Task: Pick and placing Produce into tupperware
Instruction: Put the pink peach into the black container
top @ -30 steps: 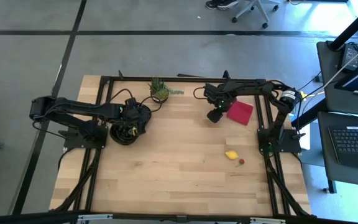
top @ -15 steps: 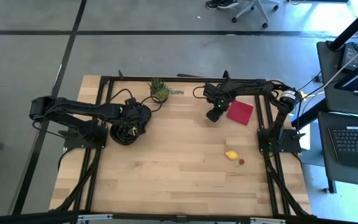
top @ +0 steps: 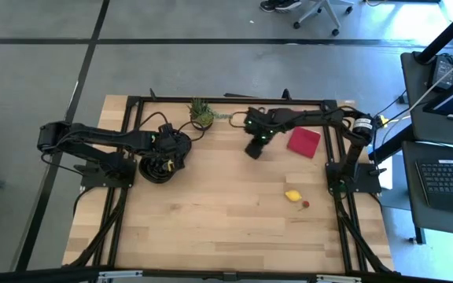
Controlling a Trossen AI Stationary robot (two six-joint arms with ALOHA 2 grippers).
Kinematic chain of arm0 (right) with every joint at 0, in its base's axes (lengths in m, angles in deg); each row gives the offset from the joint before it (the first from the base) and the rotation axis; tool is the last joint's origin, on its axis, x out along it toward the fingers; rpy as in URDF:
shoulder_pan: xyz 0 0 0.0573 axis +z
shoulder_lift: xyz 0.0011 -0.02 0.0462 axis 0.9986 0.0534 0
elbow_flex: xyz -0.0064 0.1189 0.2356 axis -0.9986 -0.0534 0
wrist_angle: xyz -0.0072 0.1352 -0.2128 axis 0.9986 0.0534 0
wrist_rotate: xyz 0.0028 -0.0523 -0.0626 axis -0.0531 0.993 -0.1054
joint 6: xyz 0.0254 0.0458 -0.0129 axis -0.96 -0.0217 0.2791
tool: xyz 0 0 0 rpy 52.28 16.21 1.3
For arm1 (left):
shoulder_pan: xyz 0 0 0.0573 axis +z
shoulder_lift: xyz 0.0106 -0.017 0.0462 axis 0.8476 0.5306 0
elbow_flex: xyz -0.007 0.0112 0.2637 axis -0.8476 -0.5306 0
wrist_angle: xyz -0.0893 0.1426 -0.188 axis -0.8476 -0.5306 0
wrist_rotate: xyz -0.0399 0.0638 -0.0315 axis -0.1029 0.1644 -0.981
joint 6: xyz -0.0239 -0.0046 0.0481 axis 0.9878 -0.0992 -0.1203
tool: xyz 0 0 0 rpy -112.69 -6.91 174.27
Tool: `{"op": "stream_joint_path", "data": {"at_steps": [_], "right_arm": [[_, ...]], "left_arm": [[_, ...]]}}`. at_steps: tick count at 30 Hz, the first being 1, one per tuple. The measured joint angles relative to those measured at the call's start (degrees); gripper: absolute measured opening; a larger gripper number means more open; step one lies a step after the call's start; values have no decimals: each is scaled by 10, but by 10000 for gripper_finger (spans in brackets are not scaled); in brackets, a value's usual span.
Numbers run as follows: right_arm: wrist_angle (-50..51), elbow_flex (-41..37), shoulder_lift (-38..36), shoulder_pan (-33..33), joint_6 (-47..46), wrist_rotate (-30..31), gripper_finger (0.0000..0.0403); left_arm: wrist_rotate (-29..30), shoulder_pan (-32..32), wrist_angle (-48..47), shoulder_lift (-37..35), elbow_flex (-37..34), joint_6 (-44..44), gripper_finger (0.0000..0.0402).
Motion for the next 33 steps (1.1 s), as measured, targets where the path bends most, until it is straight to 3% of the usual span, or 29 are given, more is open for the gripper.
{"op": "stream_joint_path", "data": {"at_steps": [6, 12, 16, 21, 33], "right_arm": [[-234, 22, 0, 53, -1, -110, 57], [-351, 22, 0, 82, 2, -114, 57], [-371, 22, 0, 91, 13, -114, 57], [-362, 22, 0, 90, 13, -115, 57], [-366, 22, 0, 91, 13, -119, 57]], "left_arm": [[2, 0, 40, 0, 0, -27, 192], [5, -14, 116, 1, 0, -228, 192], [1, -40, 184, 2, 0, -366, 192], [1, -69, 244, 2, 0, -451, 192], [-26, -98, 305, 2, 0, -438, 192]]}}
